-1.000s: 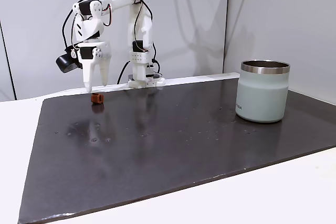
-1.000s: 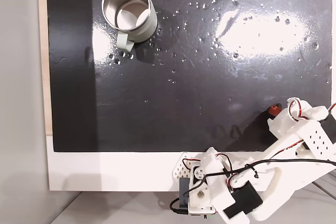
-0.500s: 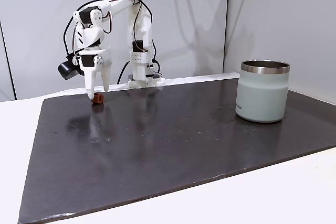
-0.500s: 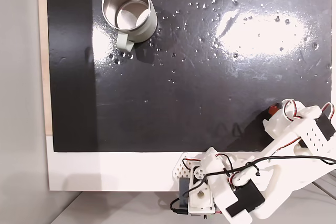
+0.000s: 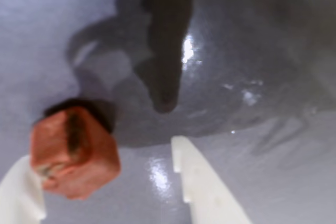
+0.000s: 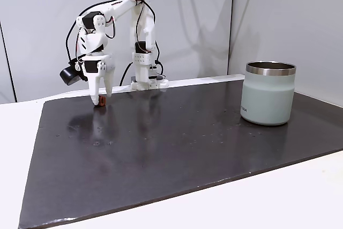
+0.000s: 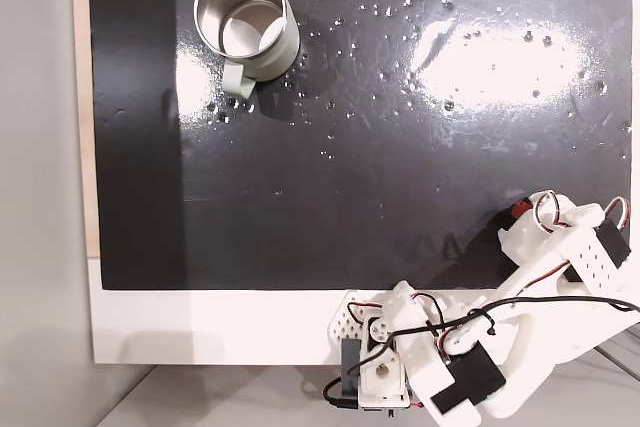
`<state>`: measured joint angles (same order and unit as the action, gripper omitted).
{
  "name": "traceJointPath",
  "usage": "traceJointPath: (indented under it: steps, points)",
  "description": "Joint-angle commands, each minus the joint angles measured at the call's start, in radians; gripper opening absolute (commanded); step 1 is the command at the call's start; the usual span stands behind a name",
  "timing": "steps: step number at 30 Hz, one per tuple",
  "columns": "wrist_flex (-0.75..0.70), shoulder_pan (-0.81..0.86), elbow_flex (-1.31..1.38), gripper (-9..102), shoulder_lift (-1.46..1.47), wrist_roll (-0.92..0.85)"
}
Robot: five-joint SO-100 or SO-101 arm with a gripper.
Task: Grasp a cube and put it in the cup.
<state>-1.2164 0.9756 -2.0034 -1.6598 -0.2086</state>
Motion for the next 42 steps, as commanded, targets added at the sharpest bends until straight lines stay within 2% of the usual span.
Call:
traceJointPath:
  steps: [1, 20, 28, 42]
  points:
    - [0.014, 0.02, -0.005, 25, -0.002, -0.011]
    - [0.023, 0.035, -0.015, 5, 0.009, -0.015]
    - [0.023, 0.032, -0.015, 1, -0.005, -0.014]
    - [-0.15, -0.054, 0.044, 1, -0.173, 0.058]
